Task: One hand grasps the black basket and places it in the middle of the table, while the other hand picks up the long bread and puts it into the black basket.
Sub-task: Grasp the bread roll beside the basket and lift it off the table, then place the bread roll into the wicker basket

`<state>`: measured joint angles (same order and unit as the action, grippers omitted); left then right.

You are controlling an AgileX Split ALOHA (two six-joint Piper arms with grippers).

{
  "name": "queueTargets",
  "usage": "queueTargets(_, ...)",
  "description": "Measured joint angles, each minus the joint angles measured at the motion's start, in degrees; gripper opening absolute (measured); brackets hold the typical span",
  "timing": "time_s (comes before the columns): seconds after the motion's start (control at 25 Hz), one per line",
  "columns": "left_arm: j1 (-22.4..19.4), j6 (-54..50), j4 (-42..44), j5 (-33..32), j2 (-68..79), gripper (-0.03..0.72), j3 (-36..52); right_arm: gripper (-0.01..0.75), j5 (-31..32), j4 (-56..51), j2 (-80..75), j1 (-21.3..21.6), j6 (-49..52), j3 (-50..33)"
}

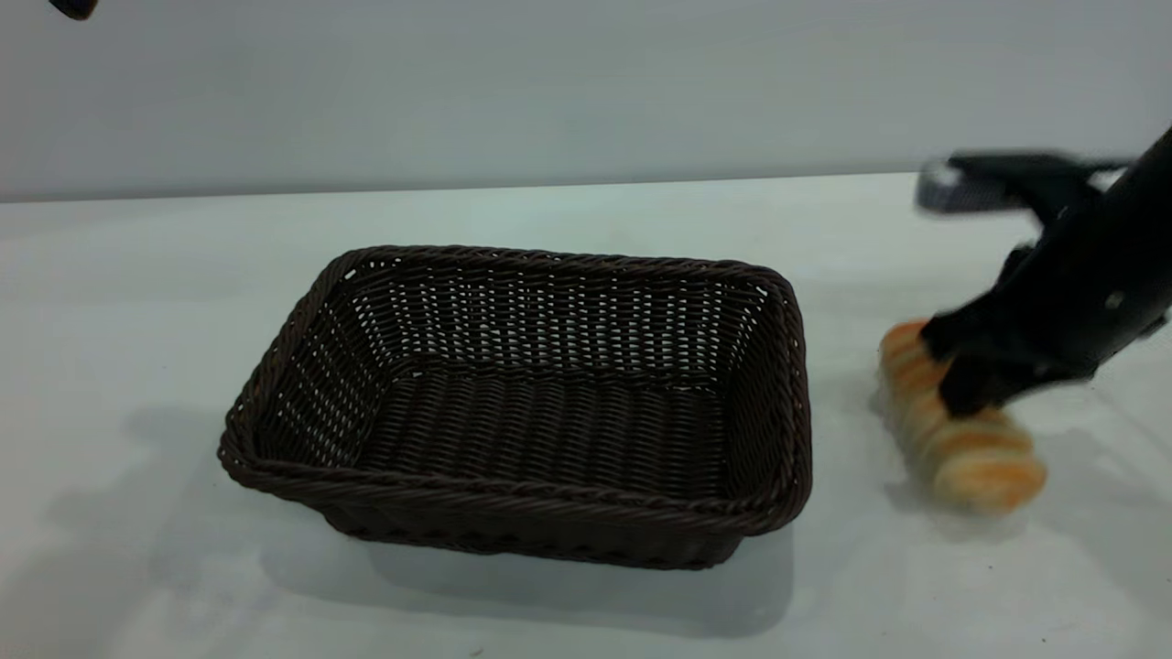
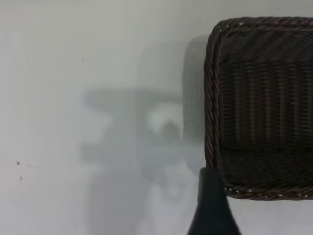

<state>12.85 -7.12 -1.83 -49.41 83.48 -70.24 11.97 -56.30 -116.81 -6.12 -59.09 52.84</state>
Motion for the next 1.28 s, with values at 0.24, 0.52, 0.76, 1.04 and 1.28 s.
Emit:
queueTargets(0.24, 0.0, 0.0, 0.0, 0.0, 0.0, 0.571, 0.0, 0.031, 1.56, -0.05, 12.48, 0.22, 0.35, 0.0)
queueTargets(0.52, 0.0, 0.0, 0.0, 0.05, 0.0, 0.571, 0.0, 0.031, 4.97, -5.54, 18.89, -8.43, -1.22, -0.05)
queueTargets(0.76, 0.0, 0.0, 0.0, 0.27, 0.0, 0.571, 0.0, 0.031, 4.77, -14.31, 17.82, -18.05, -10.6, -0.1)
queueTargets(1.04, 0.0, 0.0, 0.0, 0.27, 0.0, 0.571, 0.0, 0.038, 5.42, -29.94, 12.64, -22.36, -25.59, -0.1)
queueTargets(1.28, 0.0, 0.0, -0.02, 0.27, 0.0, 0.571, 0.0, 0.175, 7.03, -43.65, 7.48, -22.47, -40.51, -0.1)
